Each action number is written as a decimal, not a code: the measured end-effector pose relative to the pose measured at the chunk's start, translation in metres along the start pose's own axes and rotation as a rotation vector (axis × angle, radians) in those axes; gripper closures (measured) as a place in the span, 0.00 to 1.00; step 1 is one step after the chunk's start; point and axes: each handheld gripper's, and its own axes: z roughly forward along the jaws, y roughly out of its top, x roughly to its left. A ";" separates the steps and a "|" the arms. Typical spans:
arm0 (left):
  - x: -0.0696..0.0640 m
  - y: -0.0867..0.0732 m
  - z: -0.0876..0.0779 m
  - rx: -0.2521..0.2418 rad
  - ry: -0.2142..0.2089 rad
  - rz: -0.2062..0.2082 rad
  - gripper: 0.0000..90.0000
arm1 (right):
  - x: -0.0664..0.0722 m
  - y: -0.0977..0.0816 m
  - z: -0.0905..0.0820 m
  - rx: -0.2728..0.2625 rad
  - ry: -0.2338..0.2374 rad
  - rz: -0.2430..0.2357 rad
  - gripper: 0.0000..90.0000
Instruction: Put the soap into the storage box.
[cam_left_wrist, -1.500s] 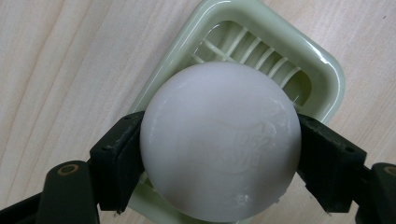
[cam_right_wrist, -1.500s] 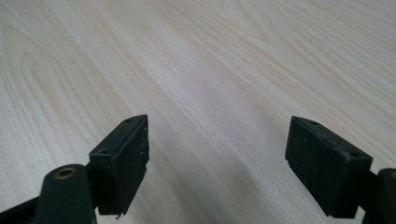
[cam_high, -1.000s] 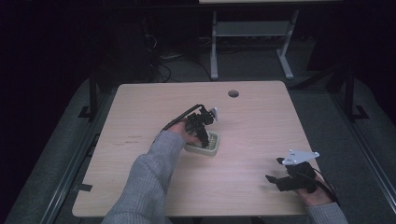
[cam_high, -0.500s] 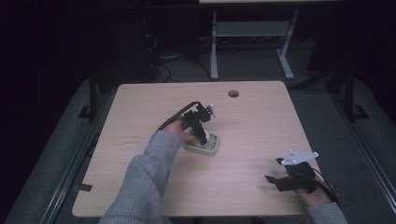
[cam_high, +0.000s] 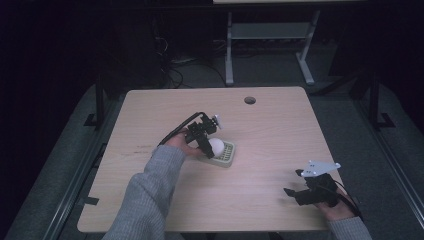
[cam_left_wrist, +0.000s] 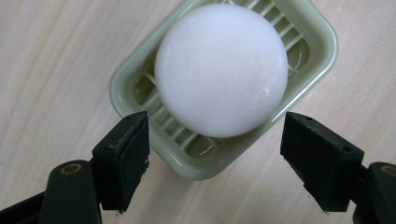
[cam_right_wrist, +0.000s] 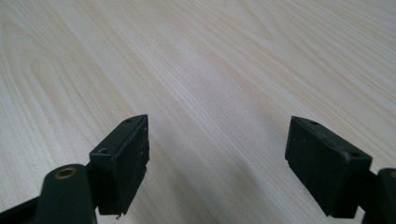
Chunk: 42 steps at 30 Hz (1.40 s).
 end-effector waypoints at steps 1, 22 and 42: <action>-0.001 -0.001 0.001 0.000 0.000 0.003 0.27 | 0.000 0.000 0.000 0.003 0.000 0.006 0.24; -0.016 -0.021 0.011 -0.010 -0.072 -0.015 0.28 | 0.001 0.001 0.000 -0.003 -0.001 -0.001 0.24; -0.029 -0.032 0.004 -0.031 -0.050 -0.008 0.27 | 0.002 0.002 0.001 0.003 -0.004 -0.007 0.24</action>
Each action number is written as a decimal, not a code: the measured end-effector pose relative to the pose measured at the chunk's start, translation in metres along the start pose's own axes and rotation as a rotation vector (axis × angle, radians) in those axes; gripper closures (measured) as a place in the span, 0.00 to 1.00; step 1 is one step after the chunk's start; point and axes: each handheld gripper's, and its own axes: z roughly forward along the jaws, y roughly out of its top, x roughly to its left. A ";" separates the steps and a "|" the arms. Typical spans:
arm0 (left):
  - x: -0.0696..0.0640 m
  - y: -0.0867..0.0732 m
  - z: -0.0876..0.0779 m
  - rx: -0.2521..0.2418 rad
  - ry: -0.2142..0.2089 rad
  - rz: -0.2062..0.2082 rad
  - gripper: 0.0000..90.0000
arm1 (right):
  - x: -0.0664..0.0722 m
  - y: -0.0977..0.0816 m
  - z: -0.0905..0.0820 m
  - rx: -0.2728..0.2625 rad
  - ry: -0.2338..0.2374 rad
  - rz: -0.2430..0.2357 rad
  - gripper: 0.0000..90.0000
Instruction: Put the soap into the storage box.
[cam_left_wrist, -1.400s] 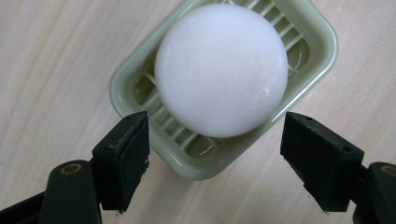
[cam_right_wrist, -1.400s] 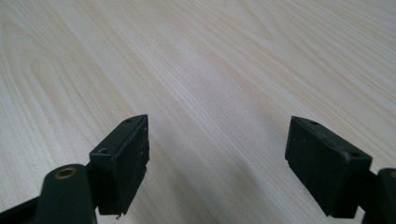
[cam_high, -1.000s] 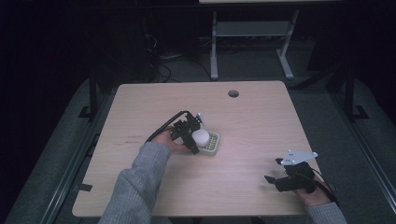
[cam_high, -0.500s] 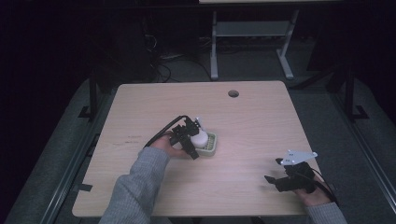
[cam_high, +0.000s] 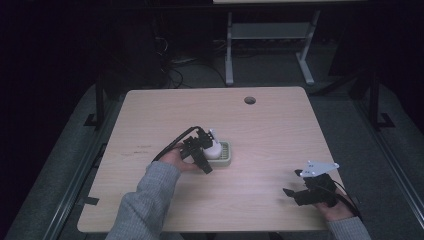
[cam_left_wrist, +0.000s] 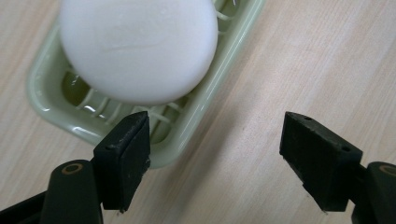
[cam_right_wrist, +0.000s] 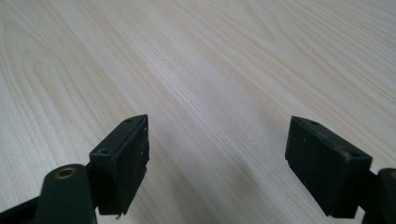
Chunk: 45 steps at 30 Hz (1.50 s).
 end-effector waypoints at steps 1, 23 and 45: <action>0.000 -0.001 -0.001 -0.003 0.002 0.001 0.27 | 0.000 0.000 0.000 0.003 0.000 0.000 0.24; -0.002 -0.026 -0.018 -0.056 0.041 -0.008 0.26 | 0.000 0.000 0.000 0.009 -0.010 0.009 0.23; -0.010 -0.048 -0.027 -0.096 0.056 -0.004 0.26 | -0.003 -0.001 -0.002 0.002 -0.032 0.022 0.23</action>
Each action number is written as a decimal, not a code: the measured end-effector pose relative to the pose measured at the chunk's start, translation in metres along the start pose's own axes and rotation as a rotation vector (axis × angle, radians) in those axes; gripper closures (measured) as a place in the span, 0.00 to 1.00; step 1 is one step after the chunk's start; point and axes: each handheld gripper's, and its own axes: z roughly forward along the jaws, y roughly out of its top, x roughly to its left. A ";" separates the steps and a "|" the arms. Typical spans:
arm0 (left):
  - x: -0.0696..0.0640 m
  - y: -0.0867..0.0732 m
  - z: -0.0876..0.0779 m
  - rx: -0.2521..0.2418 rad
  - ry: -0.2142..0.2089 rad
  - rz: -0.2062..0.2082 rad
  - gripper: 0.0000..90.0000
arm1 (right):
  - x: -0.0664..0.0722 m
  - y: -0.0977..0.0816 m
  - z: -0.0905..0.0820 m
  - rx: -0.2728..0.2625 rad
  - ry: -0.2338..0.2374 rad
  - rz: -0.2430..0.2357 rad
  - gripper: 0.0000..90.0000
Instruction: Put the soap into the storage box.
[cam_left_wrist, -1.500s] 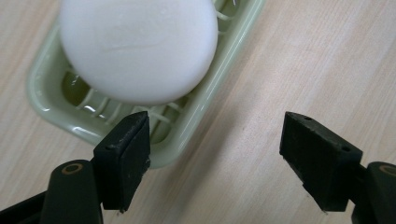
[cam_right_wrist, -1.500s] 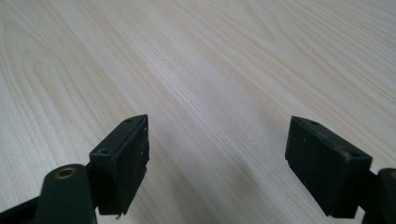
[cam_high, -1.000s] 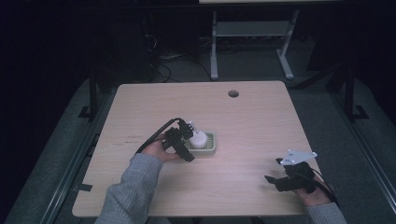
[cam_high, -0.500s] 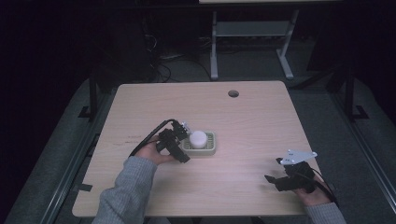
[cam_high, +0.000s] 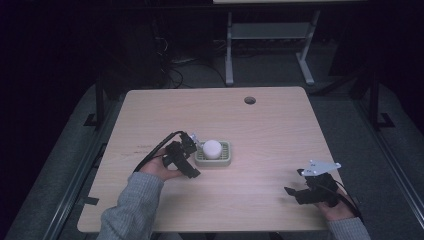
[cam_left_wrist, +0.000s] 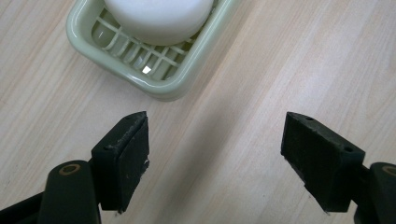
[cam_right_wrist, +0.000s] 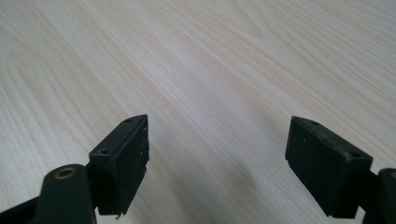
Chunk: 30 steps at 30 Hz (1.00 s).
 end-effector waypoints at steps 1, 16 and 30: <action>0.000 -0.001 -0.001 -0.001 0.000 0.004 0.26 | 0.000 0.000 0.000 0.000 -0.002 0.005 0.23; -0.001 -0.033 0.000 -0.006 0.005 -0.028 0.26 | 0.000 0.000 -0.001 -0.001 -0.009 0.001 0.23; -0.002 -0.066 -0.002 -0.022 0.011 -0.056 0.25 | 0.001 0.000 0.000 0.003 -0.020 0.011 0.23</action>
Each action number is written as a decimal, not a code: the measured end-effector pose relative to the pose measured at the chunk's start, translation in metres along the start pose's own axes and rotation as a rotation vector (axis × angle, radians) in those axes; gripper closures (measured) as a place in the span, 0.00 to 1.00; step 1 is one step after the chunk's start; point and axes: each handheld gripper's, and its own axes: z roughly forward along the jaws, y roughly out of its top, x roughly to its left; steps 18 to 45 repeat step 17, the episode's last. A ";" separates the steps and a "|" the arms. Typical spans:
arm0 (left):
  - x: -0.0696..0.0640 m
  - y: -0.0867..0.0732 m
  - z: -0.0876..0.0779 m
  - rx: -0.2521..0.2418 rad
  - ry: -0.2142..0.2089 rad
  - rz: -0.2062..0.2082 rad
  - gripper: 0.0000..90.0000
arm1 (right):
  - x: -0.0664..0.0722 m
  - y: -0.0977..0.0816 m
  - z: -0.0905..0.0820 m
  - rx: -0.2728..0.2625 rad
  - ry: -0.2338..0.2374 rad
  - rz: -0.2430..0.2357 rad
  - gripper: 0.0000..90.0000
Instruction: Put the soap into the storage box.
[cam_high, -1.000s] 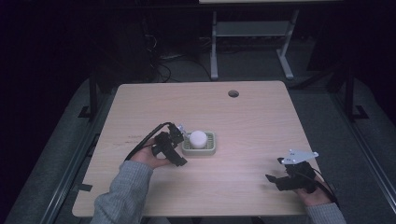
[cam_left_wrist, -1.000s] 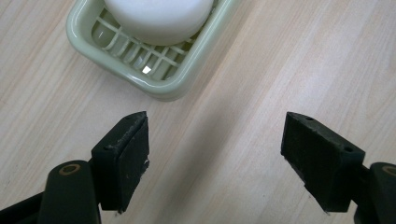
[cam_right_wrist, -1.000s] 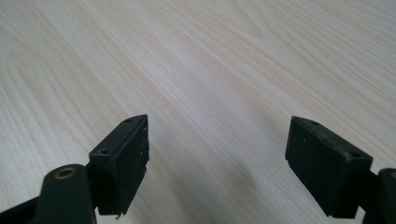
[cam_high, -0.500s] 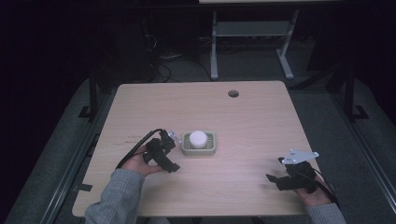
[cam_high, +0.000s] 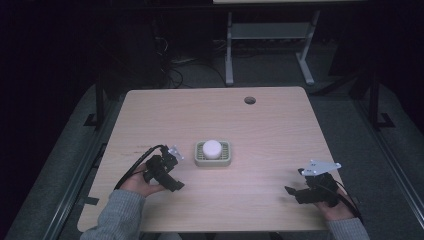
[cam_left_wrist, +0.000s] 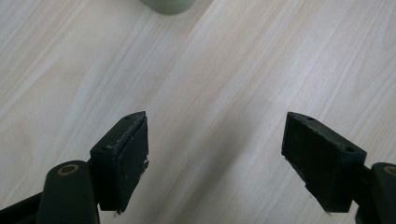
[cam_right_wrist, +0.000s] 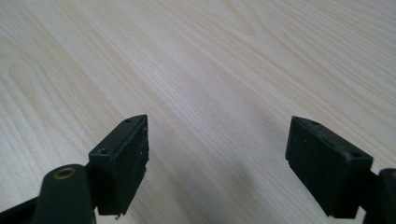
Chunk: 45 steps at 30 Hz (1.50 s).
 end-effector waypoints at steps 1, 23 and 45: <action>0.000 -0.002 0.000 -0.004 -0.002 -0.007 0.25 | 0.000 0.000 0.000 -0.001 -0.002 0.000 0.23; -0.008 -0.042 -0.003 -0.035 0.018 -0.042 0.24 | 0.002 -0.001 -0.001 -0.006 -0.008 0.003 0.23; -0.008 -0.042 -0.003 -0.035 0.018 -0.042 0.24 | 0.002 -0.001 -0.001 -0.006 -0.008 0.003 0.23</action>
